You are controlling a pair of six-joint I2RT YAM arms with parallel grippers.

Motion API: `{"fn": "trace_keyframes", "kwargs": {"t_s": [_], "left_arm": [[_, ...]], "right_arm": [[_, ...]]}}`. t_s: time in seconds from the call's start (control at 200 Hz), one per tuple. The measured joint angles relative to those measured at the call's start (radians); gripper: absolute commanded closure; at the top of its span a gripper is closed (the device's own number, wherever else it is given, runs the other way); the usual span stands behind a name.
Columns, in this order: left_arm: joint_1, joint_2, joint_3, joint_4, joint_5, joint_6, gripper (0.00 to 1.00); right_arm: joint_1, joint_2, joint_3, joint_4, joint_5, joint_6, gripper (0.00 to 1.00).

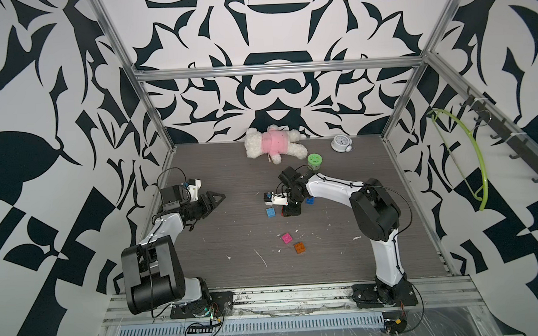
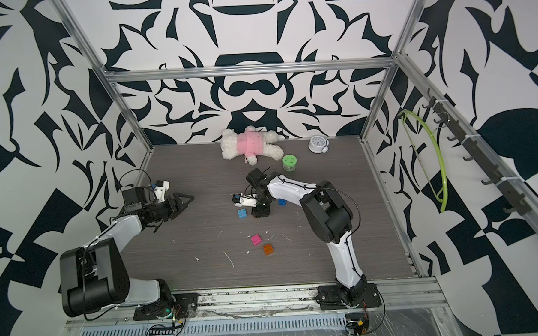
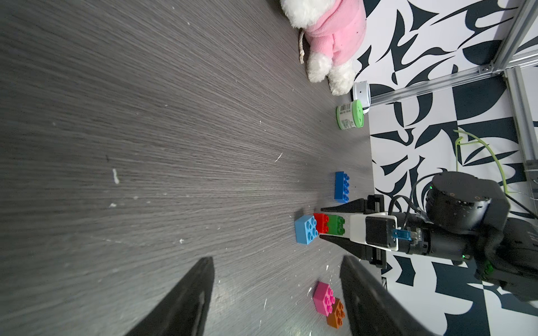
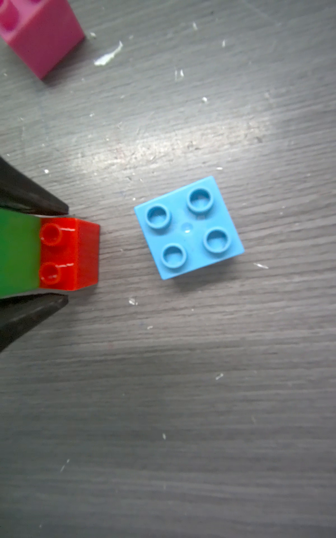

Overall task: Assemble the letter y with lego
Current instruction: Pick up the lego brick from the center of the board, then assemble the lego brick with the lego brick.

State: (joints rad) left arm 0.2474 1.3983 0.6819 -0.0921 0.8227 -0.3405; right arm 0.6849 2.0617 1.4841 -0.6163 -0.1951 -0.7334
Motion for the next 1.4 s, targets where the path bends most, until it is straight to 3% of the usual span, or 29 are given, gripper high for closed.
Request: {"fn": "trace_keyframes", "kwargs": {"t_s": [0.285,0.475,0.71,0.945,1.13,1.275,1.4], "left_arm": [[-0.016,0.003,-0.004,0.014,0.003,-0.008,0.28],[-0.085,0.012,-0.049,0.102,0.021,-0.068,0.29],[-0.234,0.108,-0.135,0.343,0.064,-0.233,0.29],[-0.320,0.232,-0.203,0.575,0.068,-0.357,0.30],[-0.369,0.294,-0.227,0.693,0.060,-0.395,0.35],[-0.409,0.338,-0.236,0.757,0.045,-0.409,0.47],[-0.441,0.375,-0.243,0.824,0.041,-0.417,0.50]], "right_arm": [[0.000,-0.056,0.000,-0.003,-0.004,-0.002,0.68],[0.005,-0.069,0.027,-0.031,-0.006,-0.028,0.70],[0.037,-0.063,0.095,-0.078,-0.009,-0.113,0.70],[0.051,-0.016,0.189,-0.141,-0.022,-0.209,0.70],[0.056,0.042,0.233,-0.178,-0.023,-0.258,0.71],[0.056,0.070,0.245,-0.198,-0.023,-0.275,0.71],[0.056,0.077,0.249,-0.198,-0.031,-0.284,0.71]]}}
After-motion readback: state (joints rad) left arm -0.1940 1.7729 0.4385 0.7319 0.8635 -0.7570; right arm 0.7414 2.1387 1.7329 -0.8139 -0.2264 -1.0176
